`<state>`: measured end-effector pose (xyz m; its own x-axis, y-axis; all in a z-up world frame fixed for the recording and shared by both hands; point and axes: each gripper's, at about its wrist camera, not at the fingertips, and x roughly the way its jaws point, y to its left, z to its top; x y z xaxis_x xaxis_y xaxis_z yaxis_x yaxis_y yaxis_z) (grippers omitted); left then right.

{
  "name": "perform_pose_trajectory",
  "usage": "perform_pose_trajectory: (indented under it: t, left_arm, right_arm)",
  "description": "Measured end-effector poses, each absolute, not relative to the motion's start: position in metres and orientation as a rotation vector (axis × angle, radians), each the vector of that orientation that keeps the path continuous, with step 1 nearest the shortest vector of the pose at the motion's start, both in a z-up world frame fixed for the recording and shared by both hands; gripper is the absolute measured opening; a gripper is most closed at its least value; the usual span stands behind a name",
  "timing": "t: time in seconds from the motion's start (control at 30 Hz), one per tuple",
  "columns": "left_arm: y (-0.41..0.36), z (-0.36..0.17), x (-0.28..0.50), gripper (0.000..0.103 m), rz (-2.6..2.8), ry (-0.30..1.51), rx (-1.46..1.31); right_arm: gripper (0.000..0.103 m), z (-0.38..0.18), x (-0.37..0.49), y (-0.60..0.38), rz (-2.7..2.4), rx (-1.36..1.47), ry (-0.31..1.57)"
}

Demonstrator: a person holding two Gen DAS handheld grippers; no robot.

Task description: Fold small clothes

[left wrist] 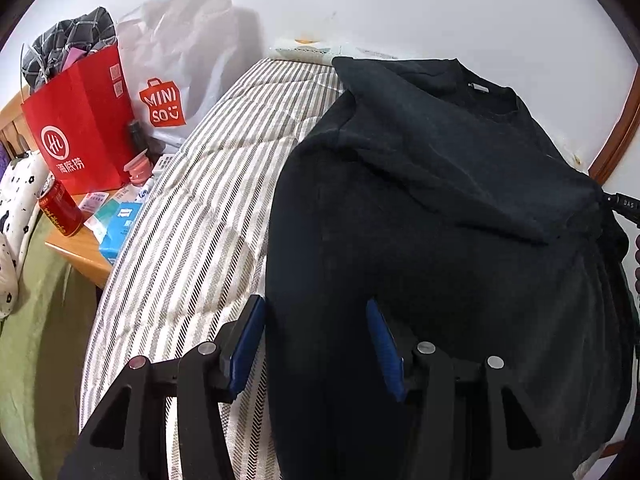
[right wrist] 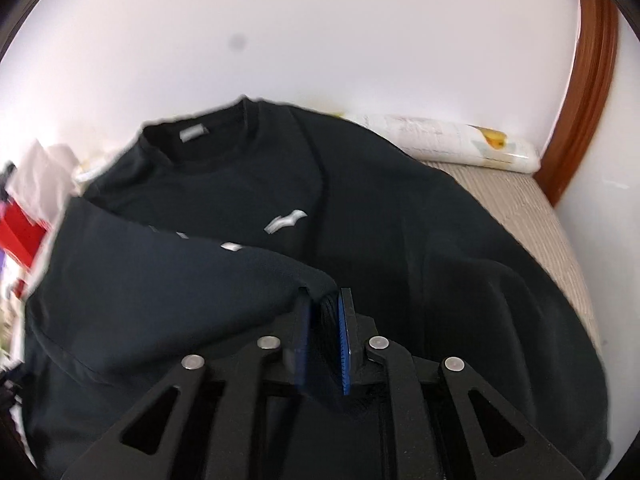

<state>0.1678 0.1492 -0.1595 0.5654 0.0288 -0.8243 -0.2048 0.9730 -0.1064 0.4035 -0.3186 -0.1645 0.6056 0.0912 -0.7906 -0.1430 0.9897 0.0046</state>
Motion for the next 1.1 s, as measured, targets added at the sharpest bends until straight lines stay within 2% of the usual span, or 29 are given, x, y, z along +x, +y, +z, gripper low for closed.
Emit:
perform_pose_trajectory:
  t: [0.07, 0.17, 0.6, 0.87, 0.93, 0.97, 1.0, 1.07, 1.1]
  left_arm:
    - [0.149, -0.156, 0.171, 0.050, 0.140, 0.952, -0.191]
    - [0.149, -0.152, 0.181, 0.050, 0.150, 0.942, -0.171]
    - [0.166, -0.154, 0.237, 0.050, 0.168, 0.936, -0.074]
    - [0.160, -0.162, 0.264, 0.034, 0.105, 0.918, -0.011]
    - [0.157, -0.161, 0.270, 0.031, 0.101, 0.899, -0.002]
    - [0.157, -0.161, 0.273, 0.027, 0.097, 0.895, -0.002]
    - [0.156, -0.160, 0.275, 0.019, 0.091, 0.892, -0.003]
    - [0.154, -0.158, 0.275, 0.008, 0.070, 0.876, -0.011]
    - [0.155, -0.156, 0.274, 0.007, 0.077, 0.864, -0.010]
  right_arm:
    - [0.028, -0.149, 0.393, -0.312, 0.141, -0.084, 0.879]
    - [0.050, -0.138, 0.395, -0.272, 0.215, -0.135, 0.844]
    - [0.051, -0.155, 0.448, -0.016, 0.679, -0.266, 0.865]
    - [0.051, -0.180, 0.501, 0.073, 0.828, -0.222, 0.955]
    - [0.048, -0.189, 0.512, 0.091, 0.842, -0.222, 0.990]
    - [0.035, -0.193, 0.516, 0.095, 0.853, -0.218, 1.006]
    - [0.012, -0.197, 0.520, 0.101, 0.872, -0.219, 1.026]
    - [0.010, -0.194, 0.523, 0.104, 0.906, -0.227, 1.000]
    - [0.010, -0.186, 0.523, 0.100, 0.903, -0.213, 0.946]
